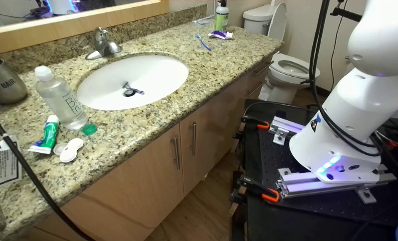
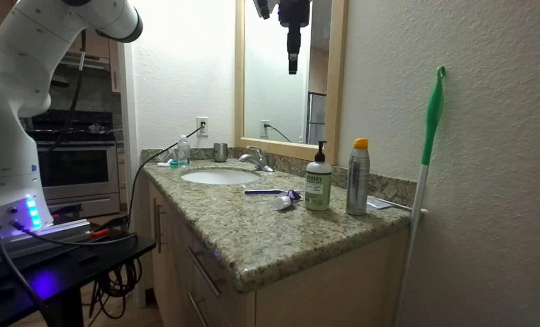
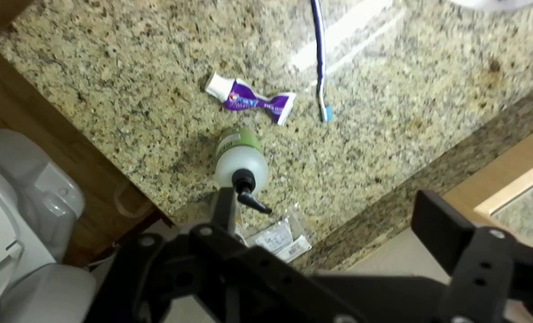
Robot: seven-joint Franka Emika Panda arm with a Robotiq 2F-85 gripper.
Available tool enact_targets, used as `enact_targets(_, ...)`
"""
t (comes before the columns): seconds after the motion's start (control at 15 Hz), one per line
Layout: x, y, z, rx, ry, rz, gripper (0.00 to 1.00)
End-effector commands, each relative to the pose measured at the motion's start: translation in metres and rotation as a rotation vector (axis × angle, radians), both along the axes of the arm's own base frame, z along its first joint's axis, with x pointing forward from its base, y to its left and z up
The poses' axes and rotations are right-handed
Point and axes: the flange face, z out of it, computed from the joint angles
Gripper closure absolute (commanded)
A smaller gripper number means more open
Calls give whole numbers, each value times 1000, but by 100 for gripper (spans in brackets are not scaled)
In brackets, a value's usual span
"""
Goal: Move the green and white pump bottle to the left side of the counter
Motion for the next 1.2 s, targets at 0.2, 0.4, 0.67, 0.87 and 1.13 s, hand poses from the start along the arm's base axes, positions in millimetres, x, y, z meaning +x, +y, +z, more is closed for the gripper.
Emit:
enact_targets(0.2,-15,4,10,47,5,21,0)
enact_targets(0.4,17,4,-8,7,-21,-77,0)
enact_targets(0.67,87,12,-81,-96,100,-248,0)
enact_targets(0.87,135,30,-158,-159,225,-346,0)
enact_targets(1.13,129,37,-192,-32,333,-106,0)
